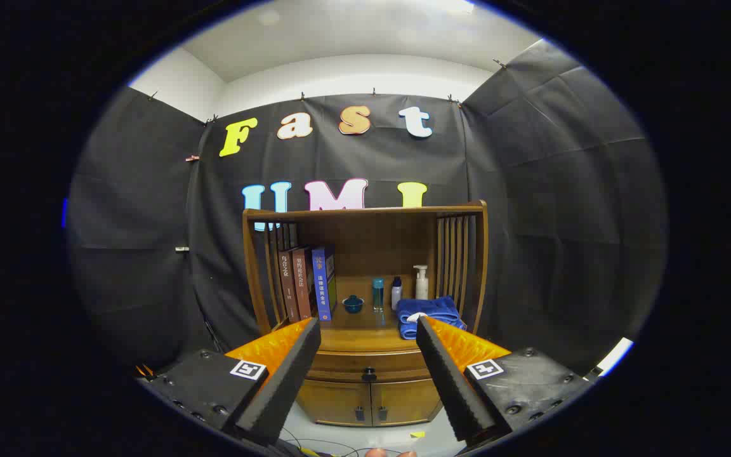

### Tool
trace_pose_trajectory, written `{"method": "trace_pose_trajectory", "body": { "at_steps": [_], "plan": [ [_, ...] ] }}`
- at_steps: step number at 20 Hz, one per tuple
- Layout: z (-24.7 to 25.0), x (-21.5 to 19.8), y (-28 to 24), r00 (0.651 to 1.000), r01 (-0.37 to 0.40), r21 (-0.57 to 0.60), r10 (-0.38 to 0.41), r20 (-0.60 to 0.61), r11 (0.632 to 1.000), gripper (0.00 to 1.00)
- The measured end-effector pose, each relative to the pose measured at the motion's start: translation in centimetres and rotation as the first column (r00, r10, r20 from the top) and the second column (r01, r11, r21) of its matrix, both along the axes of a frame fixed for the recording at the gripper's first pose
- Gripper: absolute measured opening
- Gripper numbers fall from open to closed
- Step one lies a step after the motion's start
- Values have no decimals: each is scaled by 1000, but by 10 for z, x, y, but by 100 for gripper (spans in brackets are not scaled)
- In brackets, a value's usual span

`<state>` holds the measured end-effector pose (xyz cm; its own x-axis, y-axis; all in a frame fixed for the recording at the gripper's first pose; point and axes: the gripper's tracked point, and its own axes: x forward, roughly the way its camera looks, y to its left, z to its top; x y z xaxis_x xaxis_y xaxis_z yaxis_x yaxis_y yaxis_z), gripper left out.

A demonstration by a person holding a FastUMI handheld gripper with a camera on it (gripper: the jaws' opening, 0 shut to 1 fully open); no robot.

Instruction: Pull open the drawer, take out the items inside it, and place them on the countertop above the cabinet.

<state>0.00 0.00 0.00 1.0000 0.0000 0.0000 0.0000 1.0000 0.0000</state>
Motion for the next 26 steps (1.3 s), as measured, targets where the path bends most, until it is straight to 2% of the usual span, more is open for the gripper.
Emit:
{"method": "trace_pose_trajectory", "body": {
  "at_steps": [26],
  "plan": [
    [-11,8,-5,999,17,3,-17,32,1000,99]
  ]
}}
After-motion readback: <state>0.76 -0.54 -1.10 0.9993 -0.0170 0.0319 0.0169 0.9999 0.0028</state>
